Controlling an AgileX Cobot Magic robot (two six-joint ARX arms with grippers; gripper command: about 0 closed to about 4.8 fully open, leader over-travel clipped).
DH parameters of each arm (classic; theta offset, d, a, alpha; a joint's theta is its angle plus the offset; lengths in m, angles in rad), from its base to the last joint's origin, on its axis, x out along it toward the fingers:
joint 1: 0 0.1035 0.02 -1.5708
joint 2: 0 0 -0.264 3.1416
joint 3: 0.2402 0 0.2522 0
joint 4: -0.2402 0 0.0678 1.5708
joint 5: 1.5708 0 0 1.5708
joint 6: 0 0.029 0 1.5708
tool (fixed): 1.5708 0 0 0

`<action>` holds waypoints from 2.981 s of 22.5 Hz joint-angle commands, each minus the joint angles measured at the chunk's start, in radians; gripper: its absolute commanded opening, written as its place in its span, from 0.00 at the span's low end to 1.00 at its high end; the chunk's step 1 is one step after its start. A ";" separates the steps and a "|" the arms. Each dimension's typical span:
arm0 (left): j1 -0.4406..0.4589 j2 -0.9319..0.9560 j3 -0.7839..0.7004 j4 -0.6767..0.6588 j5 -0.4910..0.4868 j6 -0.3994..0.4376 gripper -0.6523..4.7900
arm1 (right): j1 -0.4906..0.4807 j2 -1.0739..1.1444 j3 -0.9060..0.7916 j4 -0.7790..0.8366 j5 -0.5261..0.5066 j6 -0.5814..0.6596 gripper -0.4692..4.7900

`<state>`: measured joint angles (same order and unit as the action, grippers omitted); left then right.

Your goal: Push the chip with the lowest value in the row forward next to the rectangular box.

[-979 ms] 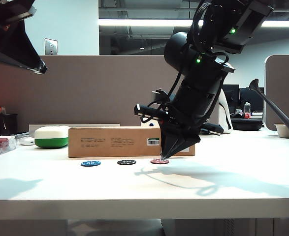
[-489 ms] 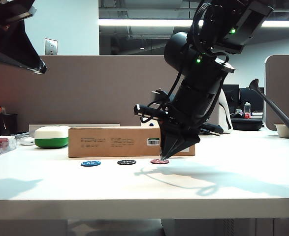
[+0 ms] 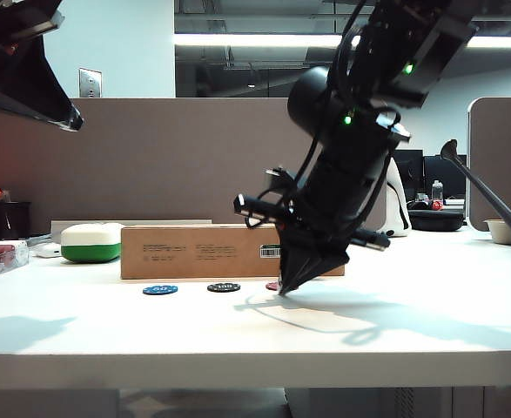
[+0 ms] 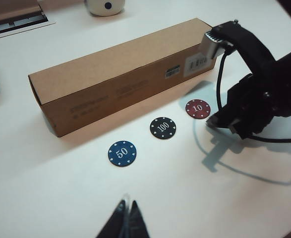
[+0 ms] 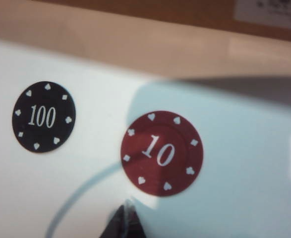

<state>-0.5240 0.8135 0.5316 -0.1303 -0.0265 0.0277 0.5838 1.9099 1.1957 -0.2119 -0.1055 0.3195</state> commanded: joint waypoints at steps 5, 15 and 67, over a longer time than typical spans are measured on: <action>-0.001 -0.002 0.002 0.013 0.004 -0.002 0.11 | 0.002 0.006 0.003 -0.003 0.048 0.002 0.08; -0.001 -0.002 0.002 0.013 0.004 -0.002 0.11 | 0.002 0.049 0.004 0.010 0.080 0.017 0.08; 0.000 -0.002 0.002 0.013 0.004 -0.002 0.11 | 0.087 -0.329 -0.036 -0.217 0.227 0.098 0.08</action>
<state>-0.5240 0.8135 0.5312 -0.1303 -0.0261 0.0277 0.6544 1.6062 1.1664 -0.4072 0.0887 0.4202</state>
